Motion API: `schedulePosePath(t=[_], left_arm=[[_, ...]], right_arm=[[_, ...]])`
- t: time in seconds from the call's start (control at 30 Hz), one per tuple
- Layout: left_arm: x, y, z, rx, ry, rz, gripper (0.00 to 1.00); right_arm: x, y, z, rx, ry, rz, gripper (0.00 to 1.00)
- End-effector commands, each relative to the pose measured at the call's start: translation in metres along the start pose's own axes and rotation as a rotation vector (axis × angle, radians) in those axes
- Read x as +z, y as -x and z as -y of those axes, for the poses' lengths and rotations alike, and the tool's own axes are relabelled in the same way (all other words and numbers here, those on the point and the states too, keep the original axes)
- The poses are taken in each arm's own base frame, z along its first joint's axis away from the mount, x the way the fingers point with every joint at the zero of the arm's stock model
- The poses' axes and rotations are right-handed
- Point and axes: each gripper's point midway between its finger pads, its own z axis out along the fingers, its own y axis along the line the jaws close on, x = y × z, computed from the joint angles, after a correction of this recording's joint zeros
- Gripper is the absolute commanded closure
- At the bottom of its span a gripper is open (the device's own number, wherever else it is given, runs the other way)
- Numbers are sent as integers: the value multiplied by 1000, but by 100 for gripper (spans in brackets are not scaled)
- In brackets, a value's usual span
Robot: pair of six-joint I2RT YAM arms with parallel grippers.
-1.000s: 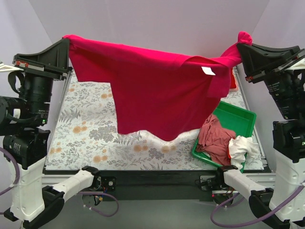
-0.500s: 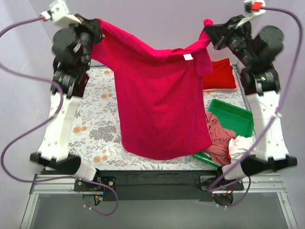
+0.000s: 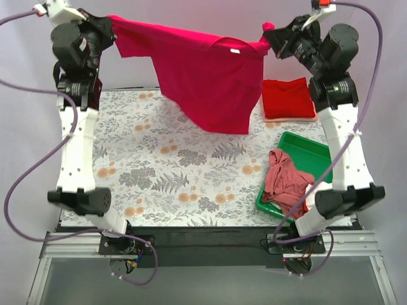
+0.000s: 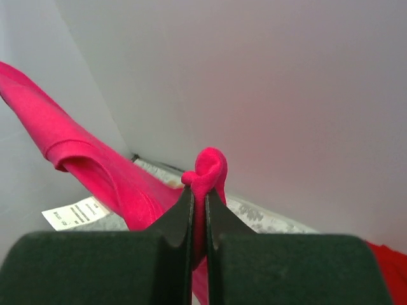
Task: Fold and stack the t-shirts
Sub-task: Flatten the tshirt out
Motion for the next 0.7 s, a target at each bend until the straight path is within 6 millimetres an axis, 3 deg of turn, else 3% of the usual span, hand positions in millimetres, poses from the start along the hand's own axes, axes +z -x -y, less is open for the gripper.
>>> schedulePosePath(t=[0.0, 0.03, 0.07, 0.1, 0.13, 0.17, 0.2, 0.23, 0.27, 0.3, 0.33, 0.37, 0.4, 0.43, 0.47, 0.5, 0.57, 0.6, 0.67], left_arm=[[-42, 19, -19, 11, 69, 75, 100], [-59, 23, -25, 2, 98, 91, 100], [-69, 21, -44, -9, 185, 115, 100], [-76, 3, -63, -14, 242, 95, 100], [-83, -42, -95, -24, 328, 22, 100], [-108, -35, -110, -42, 398, 75, 100], [-120, -50, -124, -62, 444, 65, 100], [-137, -92, -158, -50, 538, 2, 100], [-159, -95, -172, -86, 608, 30, 100], [-175, -105, -187, -92, 675, 34, 100], [-191, -121, -207, -85, 752, 23, 100], [-219, -153, -233, -130, 872, -7, 100], [-239, -161, -254, -132, 987, 29, 99], [-254, -174, -265, -174, 1059, 30, 97], [-281, -196, -281, -218, 1172, 16, 91], [-290, -204, -288, -213, 1216, 7, 68], [-294, -208, -294, -192, 1247, -16, 42], [-293, -212, -296, -178, 1266, -36, 33], [-293, -211, -293, -166, 1280, -67, 27]], right_arm=[[-35, 18, -30, -40, 76, 62, 99], [-39, 6, -33, -29, 91, 34, 99], [-48, -5, -42, -16, 112, 10, 99], [-51, -51, -39, 28, 127, -91, 99], [-57, -78, -40, 55, 131, -150, 99], [-71, -92, -57, 71, 162, -177, 99], [-80, -118, -62, 106, 168, -230, 99], [-97, -188, -61, 177, 161, -370, 99], [-115, -204, -89, 185, 222, -397, 99], [-128, -237, -99, 215, 231, -459, 99], [-149, -290, -102, 253, 208, -559, 99], [-168, -315, -129, 307, 254, -632, 99], [-181, -334, -141, 342, 276, -690, 97], [-201, -367, -148, 385, 279, -785, 94], [-213, -377, -170, 397, 333, -830, 88], [-220, -385, -176, 405, 342, -864, 67], [-227, -393, -186, 400, 354, -912, 41], [-226, -392, -186, 377, 356, -909, 15], [-223, -390, -184, 356, 337, -894, 2]])
